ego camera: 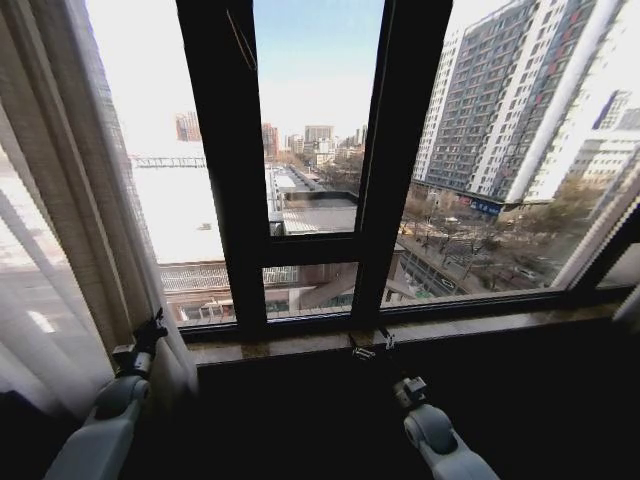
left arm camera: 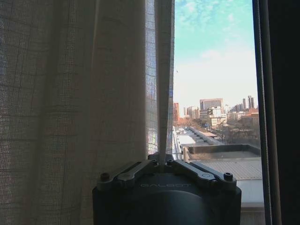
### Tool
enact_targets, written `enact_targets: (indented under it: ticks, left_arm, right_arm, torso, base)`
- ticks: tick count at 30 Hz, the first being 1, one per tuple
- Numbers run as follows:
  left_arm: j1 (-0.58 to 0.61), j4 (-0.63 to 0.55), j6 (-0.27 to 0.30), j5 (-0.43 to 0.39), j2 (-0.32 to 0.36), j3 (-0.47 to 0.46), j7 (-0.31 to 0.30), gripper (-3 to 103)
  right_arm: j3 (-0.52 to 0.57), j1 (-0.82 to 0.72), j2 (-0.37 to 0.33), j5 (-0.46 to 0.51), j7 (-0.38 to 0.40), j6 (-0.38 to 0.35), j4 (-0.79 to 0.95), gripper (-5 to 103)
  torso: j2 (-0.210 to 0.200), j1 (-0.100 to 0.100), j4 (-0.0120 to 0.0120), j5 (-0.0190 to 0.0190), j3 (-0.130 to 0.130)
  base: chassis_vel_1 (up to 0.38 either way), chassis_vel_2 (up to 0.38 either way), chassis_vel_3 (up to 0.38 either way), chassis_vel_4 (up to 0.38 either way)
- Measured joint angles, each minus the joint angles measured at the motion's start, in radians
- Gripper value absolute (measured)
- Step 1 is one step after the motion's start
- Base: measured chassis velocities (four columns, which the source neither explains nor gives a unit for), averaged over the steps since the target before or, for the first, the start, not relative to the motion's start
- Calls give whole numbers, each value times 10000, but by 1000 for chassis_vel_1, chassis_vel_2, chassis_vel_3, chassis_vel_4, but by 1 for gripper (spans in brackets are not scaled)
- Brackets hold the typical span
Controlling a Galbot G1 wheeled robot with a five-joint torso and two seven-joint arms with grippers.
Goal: Open the curtains by pulling them apart, changing their state from closed to fully open.
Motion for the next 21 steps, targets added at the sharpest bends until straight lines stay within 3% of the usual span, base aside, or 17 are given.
enact_targets:
  ticks: [21]
  left_arm:
    - [78, 49, -153, 51, -96, 6, 9, 0]
  right_arm:
    - [0, 0, 0, 0, 0, 0, 0, 100]
  torso:
    - [2, -3, 1, -2, -2]
  base:
    - [-10, 19, 6, -20]
